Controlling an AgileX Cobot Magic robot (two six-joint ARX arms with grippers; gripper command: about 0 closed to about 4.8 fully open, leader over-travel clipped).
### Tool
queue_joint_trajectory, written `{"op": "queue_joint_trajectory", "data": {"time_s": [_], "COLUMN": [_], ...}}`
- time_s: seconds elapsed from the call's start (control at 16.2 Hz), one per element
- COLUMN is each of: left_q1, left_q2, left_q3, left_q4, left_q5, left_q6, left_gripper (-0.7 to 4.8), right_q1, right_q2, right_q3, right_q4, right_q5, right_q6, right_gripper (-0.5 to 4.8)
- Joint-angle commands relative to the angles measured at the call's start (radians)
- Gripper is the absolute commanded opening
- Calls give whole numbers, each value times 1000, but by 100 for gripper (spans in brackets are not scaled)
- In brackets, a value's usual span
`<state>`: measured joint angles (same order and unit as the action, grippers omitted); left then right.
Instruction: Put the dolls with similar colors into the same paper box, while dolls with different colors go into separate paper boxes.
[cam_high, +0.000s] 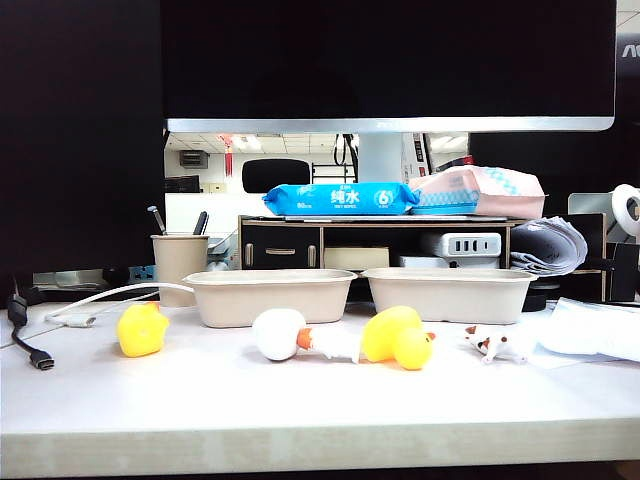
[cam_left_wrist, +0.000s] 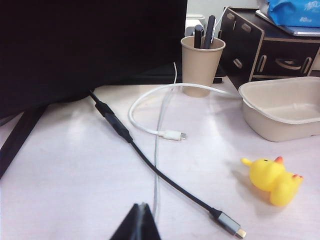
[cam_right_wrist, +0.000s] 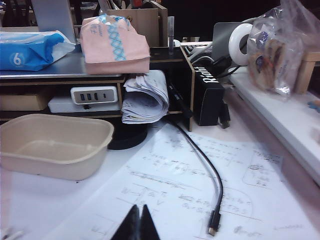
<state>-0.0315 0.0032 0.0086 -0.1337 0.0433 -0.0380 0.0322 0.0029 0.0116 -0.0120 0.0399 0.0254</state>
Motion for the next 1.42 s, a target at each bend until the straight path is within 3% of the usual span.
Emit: {"op": "queue_joint_trajectory", "data": {"time_s": [0.06,0.37,0.43,0.68,0.86,0.99,1.17,1.3,1.42], "left_q1": [2,-34,-229,-424,-434,-434,-434,-434,-434], "left_q2": [0,0,22,166,177,177,177,177,177], "left_q3": [1,1,3,4,3,3,3,3,3], "left_q4": [7,7,8,7,8,7,8,8,8], "left_q5": [3,2,3,4,4,4,3,3,3], "left_q6": [3,3,3,4,3,3,3,3,3], "left_gripper": [-5,-5,-5,-5,-5,-5,-5,-5,-5], "right_q1": [1,1,1,1,2,9,66,139,253], "right_q2": [0,0,0,0,0,0,0,24,161], "right_q3": [-6,-6,-6,-6,-6,-5,4,33,91], "right_q4": [25,24,25,25,67,168,255,254,253], "right_q5": [-89,-91,-113,-192,-310,-389,-382,-372,-371], "right_q6": [0,0,5,257,322,335,386,385,339], "right_gripper": [-5,-5,-5,3,66,63,33,-4,-6]}}
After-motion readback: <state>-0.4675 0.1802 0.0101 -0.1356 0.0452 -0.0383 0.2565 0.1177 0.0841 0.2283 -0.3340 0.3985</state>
